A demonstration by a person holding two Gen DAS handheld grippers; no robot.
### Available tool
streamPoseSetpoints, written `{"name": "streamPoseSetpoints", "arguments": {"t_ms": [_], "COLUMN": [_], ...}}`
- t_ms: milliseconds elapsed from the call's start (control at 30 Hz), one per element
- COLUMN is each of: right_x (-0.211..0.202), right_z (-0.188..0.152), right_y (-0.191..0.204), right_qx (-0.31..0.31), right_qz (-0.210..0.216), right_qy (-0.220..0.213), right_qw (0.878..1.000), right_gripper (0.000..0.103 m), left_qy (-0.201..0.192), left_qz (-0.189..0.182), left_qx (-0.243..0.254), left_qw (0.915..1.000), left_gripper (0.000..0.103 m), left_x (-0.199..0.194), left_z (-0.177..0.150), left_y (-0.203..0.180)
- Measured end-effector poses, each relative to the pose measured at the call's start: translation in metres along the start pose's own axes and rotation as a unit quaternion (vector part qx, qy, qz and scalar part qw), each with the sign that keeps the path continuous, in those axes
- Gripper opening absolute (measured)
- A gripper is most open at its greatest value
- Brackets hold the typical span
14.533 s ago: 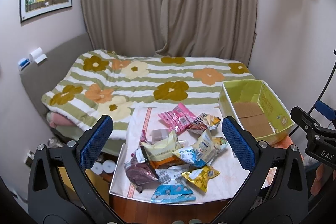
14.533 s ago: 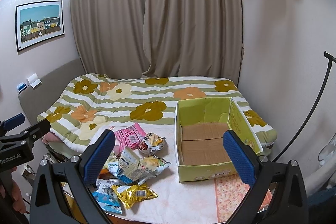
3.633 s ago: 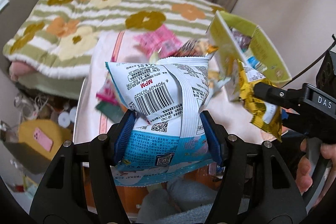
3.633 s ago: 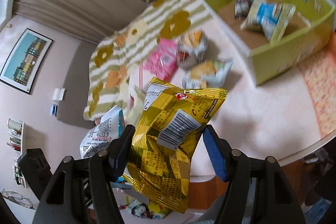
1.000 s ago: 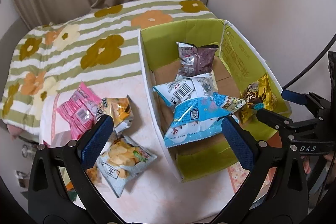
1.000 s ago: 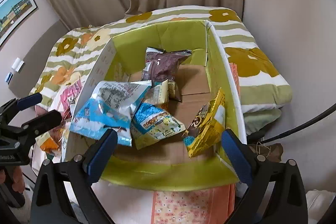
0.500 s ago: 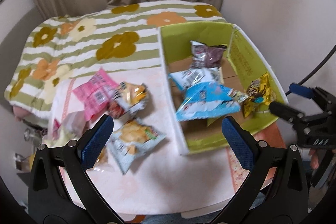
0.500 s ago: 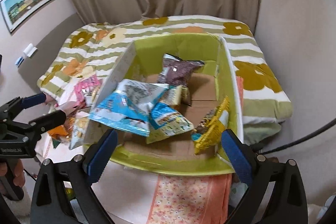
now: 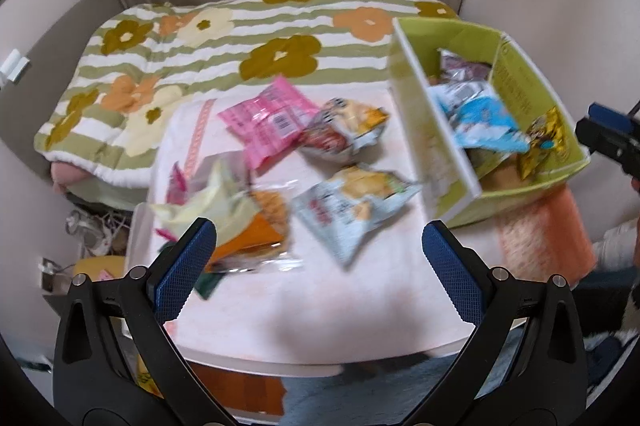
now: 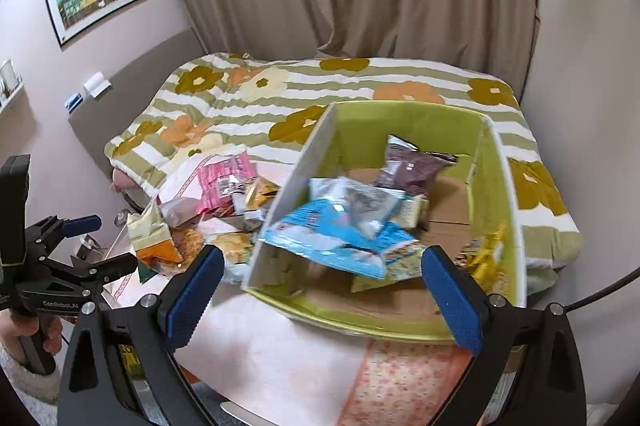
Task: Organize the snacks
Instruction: 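Move both tools back from the box toward the remaining snacks, then grasp the cream-orange bag with the left tool while the right tool grasps the potato-chip bag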
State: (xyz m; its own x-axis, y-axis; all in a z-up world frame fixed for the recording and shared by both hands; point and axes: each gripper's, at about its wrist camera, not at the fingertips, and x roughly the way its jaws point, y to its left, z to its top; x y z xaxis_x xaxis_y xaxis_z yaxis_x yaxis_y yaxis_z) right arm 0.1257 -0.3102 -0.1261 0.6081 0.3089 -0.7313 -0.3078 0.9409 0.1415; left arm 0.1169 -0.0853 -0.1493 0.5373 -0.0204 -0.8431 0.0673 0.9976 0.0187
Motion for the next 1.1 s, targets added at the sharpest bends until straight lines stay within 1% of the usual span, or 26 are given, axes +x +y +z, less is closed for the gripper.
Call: {"name": "streamPoseSetpoints", "arguments": {"t_ms": [100, 233, 367, 467, 533, 667, 733, 867, 900, 1000, 1100], "right_x": [0.013, 0.030, 0.047, 0.059, 0.071, 0.091, 0.103, 0.118, 0.120, 0.124, 0.130], "right_z": [0.000, -0.004, -0.008, -0.012, -0.016, -0.026, -0.034, -0.049, -0.053, -0.059, -0.061], "right_y": [0.025, 0.052, 0.079, 0.093, 0.104, 0.119, 0.123, 0.126, 0.126, 0.128, 0.127], "right_qx": [0.016, 0.049, 0.079, 0.102, 0.123, 0.163, 0.191, 0.254, 0.276, 0.301, 0.314], "right_qz": [0.011, 0.023, 0.014, 0.008, 0.004, -0.009, -0.018, -0.026, -0.023, -0.026, -0.040], "right_qy": [0.012, 0.027, 0.047, 0.059, 0.069, 0.080, 0.084, 0.085, 0.084, 0.083, 0.080], "right_qw": [1.000, 0.998, 0.996, 0.993, 0.990, 0.983, 0.978, 0.963, 0.957, 0.950, 0.945], "right_gripper": [0.099, 0.099, 0.099, 0.099, 0.099, 0.099, 0.099, 0.099, 0.099, 0.099, 0.099], "left_qy": [0.017, 0.040, 0.051, 0.054, 0.051, 0.048, 0.048, 0.047, 0.048, 0.051, 0.054], "left_qz": [0.001, 0.008, 0.000, 0.009, 0.014, 0.008, 0.004, -0.009, -0.011, -0.021, -0.018], "left_qx": [0.021, 0.064, 0.102, 0.145, 0.178, 0.236, 0.259, 0.291, 0.299, 0.310, 0.323], "left_qw": [0.9996, 0.9971, 0.9935, 0.9879, 0.9825, 0.9705, 0.9647, 0.9555, 0.9530, 0.9490, 0.9446], "left_gripper": [0.102, 0.102, 0.102, 0.102, 0.102, 0.102, 0.102, 0.102, 0.102, 0.100, 0.092], "left_x": [0.008, 0.023, 0.036, 0.049, 0.057, 0.074, 0.084, 0.103, 0.109, 0.118, 0.128], "left_z": [-0.006, -0.016, -0.023, -0.027, -0.028, -0.030, -0.031, -0.030, -0.029, -0.028, -0.029], "left_y": [0.023, 0.052, 0.073, 0.084, 0.087, 0.090, 0.091, 0.089, 0.088, 0.084, 0.080]}}
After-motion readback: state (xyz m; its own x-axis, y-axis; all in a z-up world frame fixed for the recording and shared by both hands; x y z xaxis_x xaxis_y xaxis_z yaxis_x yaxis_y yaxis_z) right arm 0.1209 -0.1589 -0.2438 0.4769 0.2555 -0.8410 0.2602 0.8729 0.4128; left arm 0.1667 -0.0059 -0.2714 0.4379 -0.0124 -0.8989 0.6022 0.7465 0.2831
